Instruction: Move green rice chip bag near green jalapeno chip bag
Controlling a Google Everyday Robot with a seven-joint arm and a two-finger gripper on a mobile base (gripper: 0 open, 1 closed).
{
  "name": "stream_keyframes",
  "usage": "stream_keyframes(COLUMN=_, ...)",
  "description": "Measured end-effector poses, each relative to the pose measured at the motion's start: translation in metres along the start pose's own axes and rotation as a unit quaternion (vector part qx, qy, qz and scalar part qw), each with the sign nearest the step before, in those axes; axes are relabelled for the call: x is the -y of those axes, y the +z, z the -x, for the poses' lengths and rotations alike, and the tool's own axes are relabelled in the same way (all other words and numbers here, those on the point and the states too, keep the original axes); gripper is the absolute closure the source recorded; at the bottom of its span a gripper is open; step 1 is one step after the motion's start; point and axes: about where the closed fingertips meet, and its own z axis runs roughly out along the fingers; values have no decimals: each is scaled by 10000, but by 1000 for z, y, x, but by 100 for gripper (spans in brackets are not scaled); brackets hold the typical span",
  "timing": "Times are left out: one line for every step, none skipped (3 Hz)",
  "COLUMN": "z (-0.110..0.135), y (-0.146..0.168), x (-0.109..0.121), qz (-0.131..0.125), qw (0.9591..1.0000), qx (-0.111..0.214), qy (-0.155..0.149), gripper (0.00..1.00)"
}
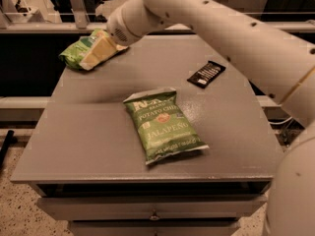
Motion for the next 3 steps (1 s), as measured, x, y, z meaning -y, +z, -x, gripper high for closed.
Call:
stream_keyframes(z=13, y=49, x=5, qz=-191, qw=9997, qx=144, qy=24, gripper=0)
stream_keyframes(z=14, y=95, x=16, qz=-538, qw=9984, qx=155, qy=46, gripper=0)
stream_keyframes(z=6, y=128, x=28, qz=-766, qw=9970, qx=66, qy=89, gripper=0)
